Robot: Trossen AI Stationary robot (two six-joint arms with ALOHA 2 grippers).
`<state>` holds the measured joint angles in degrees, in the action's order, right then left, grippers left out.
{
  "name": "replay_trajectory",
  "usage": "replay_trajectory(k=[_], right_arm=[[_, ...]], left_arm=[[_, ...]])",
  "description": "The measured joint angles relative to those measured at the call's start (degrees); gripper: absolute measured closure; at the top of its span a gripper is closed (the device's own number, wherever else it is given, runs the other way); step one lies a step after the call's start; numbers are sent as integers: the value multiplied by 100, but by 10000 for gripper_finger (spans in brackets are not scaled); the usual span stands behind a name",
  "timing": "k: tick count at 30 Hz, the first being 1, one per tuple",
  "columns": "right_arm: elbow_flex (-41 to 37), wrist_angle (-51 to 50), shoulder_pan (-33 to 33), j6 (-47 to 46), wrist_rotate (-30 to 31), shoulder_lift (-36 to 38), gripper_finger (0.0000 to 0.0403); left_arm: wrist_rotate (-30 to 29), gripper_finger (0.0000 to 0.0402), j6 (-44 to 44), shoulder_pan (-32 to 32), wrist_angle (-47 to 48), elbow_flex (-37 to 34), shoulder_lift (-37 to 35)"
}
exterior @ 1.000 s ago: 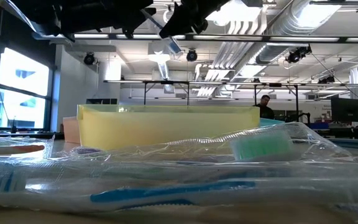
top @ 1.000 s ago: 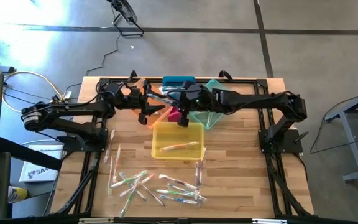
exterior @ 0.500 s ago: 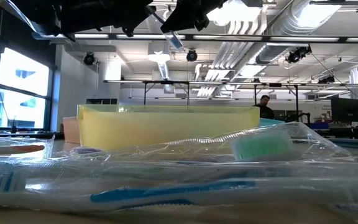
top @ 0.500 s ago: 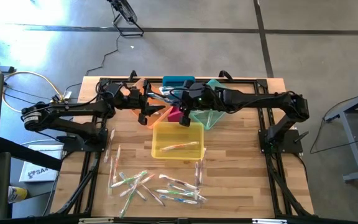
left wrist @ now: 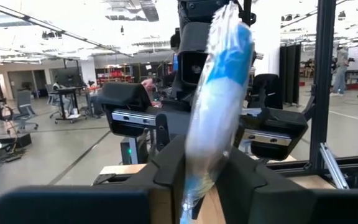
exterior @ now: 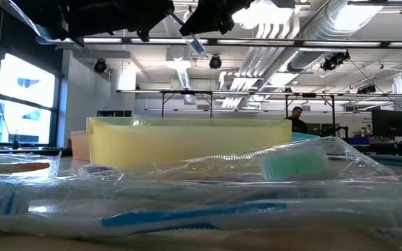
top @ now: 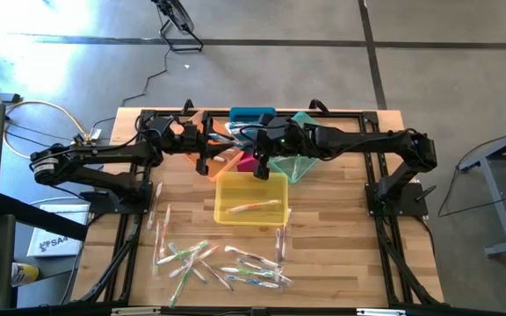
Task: Pick & Place Toothbrushes
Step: Put the blue toothbrush into the blue bin
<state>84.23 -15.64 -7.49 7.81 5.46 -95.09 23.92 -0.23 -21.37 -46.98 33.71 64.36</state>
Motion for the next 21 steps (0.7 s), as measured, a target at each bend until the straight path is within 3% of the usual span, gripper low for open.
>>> replay_trajectory(k=[15,21], right_arm=[[4,-39,-4,-7,-109,0,389],[4,-38,0,-179,103,0,349]], left_arm=[[-223,352,-2,4,1,-4,0],[-244,353,-2,0,2,-4,1]])
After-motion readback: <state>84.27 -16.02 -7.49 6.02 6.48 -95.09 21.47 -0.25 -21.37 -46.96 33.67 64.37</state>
